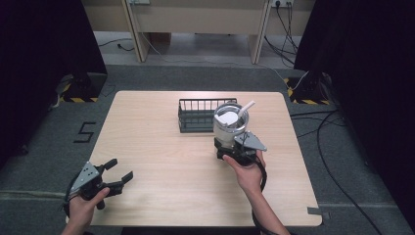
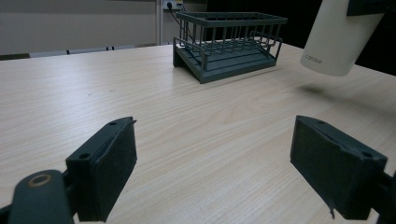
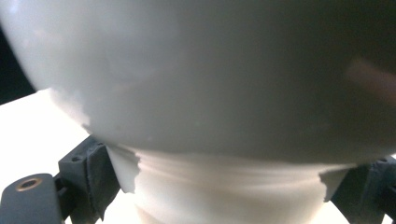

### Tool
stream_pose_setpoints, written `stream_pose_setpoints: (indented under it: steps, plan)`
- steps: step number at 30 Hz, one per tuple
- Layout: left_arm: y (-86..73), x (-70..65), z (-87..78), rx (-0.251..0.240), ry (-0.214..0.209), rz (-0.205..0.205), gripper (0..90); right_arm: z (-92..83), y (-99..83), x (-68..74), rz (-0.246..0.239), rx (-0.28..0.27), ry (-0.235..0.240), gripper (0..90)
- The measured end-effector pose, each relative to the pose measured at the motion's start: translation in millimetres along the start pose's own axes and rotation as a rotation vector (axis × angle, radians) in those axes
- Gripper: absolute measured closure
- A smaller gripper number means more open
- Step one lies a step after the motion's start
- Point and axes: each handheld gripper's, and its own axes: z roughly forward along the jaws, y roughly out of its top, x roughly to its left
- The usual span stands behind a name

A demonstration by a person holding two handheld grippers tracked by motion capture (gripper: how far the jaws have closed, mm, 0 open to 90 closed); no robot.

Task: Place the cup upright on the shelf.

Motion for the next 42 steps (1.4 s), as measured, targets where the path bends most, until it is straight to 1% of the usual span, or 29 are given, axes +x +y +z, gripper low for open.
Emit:
stream_pose_setpoints:
  steps: [1,5,11,15,16,17,29,33,42]
  plan:
    - [0.0,0.0,0.0,0.0,0.0,0.0,14.1,0.9,5.1,-0.8,0.0,-0.006,-0.001,11.3]
    - [0.0,0.1,-0.2,-0.001,0.0,-0.001,14.1,2.5,11.0,-2.4,-0.008,-0.01,-0.003,11.3]
    - [0.1,0.2,-0.4,0.0,0.0,-0.001,14.1,8.0,21.5,-6.3,0.004,-0.013,0.0,11.3]
    - [0.0,0.2,-0.4,-0.001,-0.001,-0.001,14.1,10.2,26.4,-6.8,-0.005,-0.014,0.0,11.3]
    - [0.0,0.2,-0.4,-0.001,0.0,-0.001,14.1,11.5,28.3,-8.7,-0.028,-0.019,-0.002,11.3]
    - [0.1,0.2,-0.4,-0.001,0.0,-0.001,14.1,12.1,29.2,-7.2,-0.004,-0.015,0.0,11.3]
    - [0.1,0.2,-0.5,-0.001,-0.001,0.0,14.1,23.1,46.0,-11.6,-0.006,-0.023,-0.002,11.3]
    - [0.1,0.1,-0.4,-0.004,0.0,-0.005,14.1,26.8,53.1,-13.8,-0.015,-0.029,-0.008,11.3]
    - [0.2,0.3,-0.4,-0.004,0.0,-0.001,14.1,34.7,66.6,-16.5,-0.011,-0.041,-0.012,11.3]
